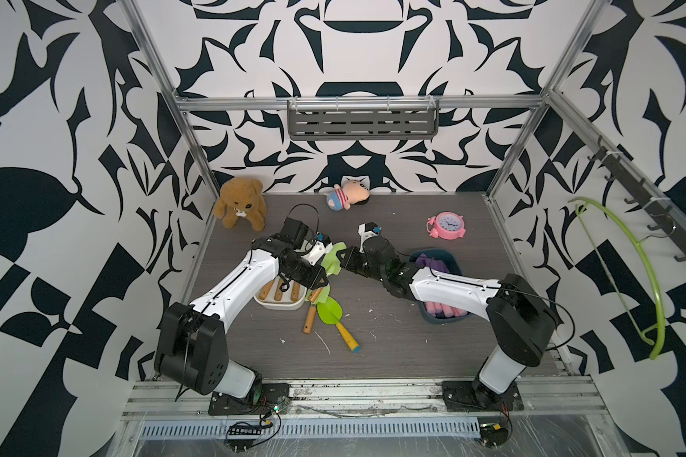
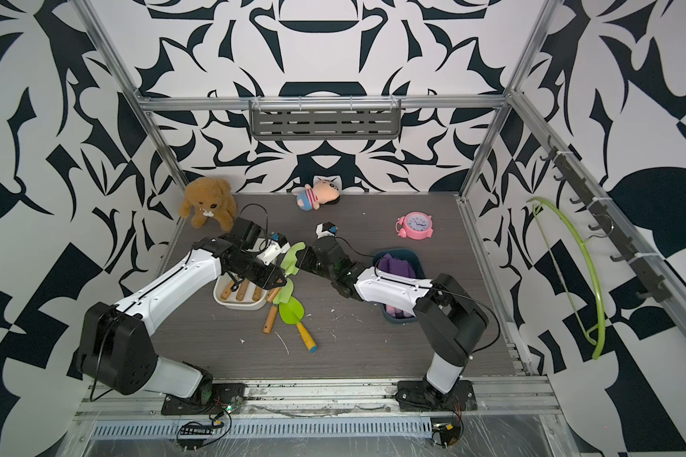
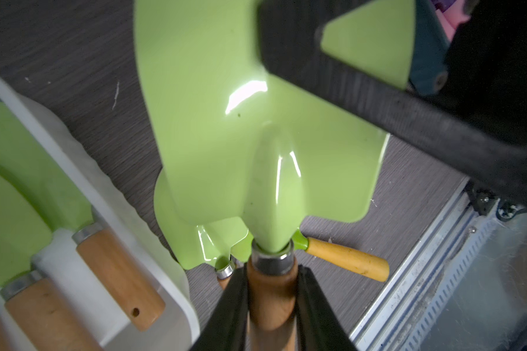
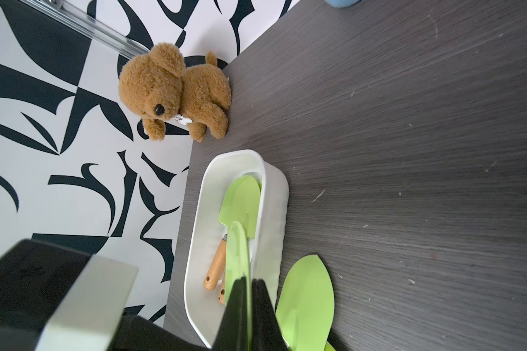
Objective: Sort the small shovels by color and place them into the storage box
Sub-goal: Pick up the shovel from the center of the board.
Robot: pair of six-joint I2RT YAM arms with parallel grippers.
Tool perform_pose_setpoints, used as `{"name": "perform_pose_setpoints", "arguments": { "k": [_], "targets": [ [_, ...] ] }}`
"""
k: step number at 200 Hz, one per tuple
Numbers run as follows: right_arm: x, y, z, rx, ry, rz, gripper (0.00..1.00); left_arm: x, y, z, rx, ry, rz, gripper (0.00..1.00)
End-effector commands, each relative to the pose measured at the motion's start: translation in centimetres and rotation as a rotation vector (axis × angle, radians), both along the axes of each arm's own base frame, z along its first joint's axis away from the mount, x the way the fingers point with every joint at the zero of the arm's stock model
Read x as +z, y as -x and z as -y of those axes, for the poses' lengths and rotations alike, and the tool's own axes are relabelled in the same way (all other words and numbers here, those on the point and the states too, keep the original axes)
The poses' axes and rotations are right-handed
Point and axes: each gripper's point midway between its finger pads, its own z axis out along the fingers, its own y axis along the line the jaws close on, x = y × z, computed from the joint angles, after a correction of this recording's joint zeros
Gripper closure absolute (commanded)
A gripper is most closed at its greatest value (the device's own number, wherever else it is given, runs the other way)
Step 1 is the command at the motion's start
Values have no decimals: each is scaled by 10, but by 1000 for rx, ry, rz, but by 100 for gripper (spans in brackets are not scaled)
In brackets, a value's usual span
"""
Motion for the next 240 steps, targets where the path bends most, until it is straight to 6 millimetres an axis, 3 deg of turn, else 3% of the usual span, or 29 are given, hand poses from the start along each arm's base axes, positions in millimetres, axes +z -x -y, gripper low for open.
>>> {"name": "perform_pose_setpoints", "arguments": {
  "k": [1,93,145,202,225,240],
  "targets": [
    [27,2,-2,35,-27,95,100,12,1,2,24,100,-20,62],
    [54,5,-10,96,-76,196,100,14,9,10,25,227,-115,57],
    [68,5,-10,107,-115,231,100,9,8,9,33,218,-126,59],
    [74,5,-8,110,-130,243,100,4,6,7,47,198,-126,52],
    [75,5,-8,111,-133,245,100,4,5,6,50,196,-123,58],
    [75,5,-7,113,-135,247,100,5,5,5,52,200,-122,71]
  ]
}}
